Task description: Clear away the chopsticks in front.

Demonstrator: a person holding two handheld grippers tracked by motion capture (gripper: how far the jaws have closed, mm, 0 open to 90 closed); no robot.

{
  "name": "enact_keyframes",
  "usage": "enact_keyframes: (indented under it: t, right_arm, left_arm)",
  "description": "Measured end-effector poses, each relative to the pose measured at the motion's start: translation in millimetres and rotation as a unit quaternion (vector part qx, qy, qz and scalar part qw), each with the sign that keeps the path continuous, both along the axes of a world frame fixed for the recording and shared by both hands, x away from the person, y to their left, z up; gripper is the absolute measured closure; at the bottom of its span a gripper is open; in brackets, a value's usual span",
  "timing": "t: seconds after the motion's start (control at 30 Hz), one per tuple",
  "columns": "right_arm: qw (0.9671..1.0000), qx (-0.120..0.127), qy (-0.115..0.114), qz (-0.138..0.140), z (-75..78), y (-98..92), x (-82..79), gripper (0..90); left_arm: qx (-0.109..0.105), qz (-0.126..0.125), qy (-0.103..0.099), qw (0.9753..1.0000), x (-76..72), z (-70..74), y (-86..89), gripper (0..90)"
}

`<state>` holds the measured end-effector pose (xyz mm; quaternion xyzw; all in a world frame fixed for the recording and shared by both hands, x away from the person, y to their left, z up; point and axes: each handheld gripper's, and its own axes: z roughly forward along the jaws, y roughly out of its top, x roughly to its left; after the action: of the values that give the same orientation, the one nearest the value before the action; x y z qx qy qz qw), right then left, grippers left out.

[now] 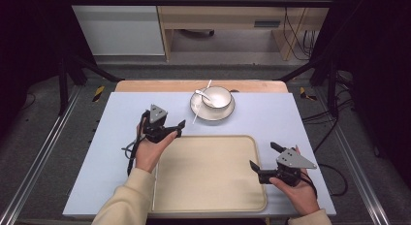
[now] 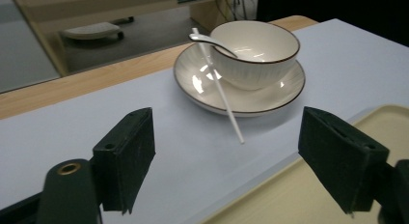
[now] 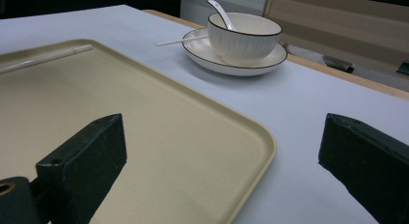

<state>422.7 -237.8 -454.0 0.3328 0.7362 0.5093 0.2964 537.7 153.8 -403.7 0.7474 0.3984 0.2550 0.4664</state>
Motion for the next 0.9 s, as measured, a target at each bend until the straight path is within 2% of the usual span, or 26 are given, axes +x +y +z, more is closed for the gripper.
enact_keyframes:
  t: [0.2,0.37,0.47,0.5,0.57,0.7,0.77,0.9]
  right_arm:
    - [1.0,-0.004,-0.005,0.005,1.1,2.5,1.3,3.2]
    - [0.9999,-0.008,-0.008,0.006,1.7,4.1,1.4,3.5]
    - [0.9999,-0.01,-0.009,0.005,1.9,4.1,-0.8,3.7]
    - [0.9999,-0.009,-0.011,0.004,2.0,4.2,-1.6,3.7]
    - [0.9998,-0.013,-0.012,0.005,1.9,4.1,-4.3,3.7]
    - [0.9999,-0.008,-0.012,0.004,2.5,2.5,-4.9,3.9]
    - [0.9999,-0.009,-0.011,0.002,1.5,1.4,-3.7,4.0]
    - [1.0,-0.008,-0.006,-0.002,0.7,1.3,-1.3,4.3]
  left_arm:
    - [0.002,-0.033,-0.013,0.9994,17.6,9.2,-11.8,18.7]
    - [0.028,-0.046,-0.012,0.9985,37.4,8.2,-22.6,21.0]
    - [0.034,-0.037,-0.017,0.9986,48.5,5.2,-30.1,23.8]
    - [0.027,-0.033,-0.01,0.999,52.0,3.4,-32.2,24.5]
    - [0.029,-0.028,0.007,0.9992,57.1,-1.4,-36.1,26.5]
    - [0.039,-0.029,0.007,0.9988,59.4,-6.2,-43.4,32.7]
    - [0.035,-0.028,0.01,0.9989,62.1,-10.2,-46.4,36.4]
    - [0.046,-0.028,0.02,0.9984,69.1,-21.6,-53.0,42.5]
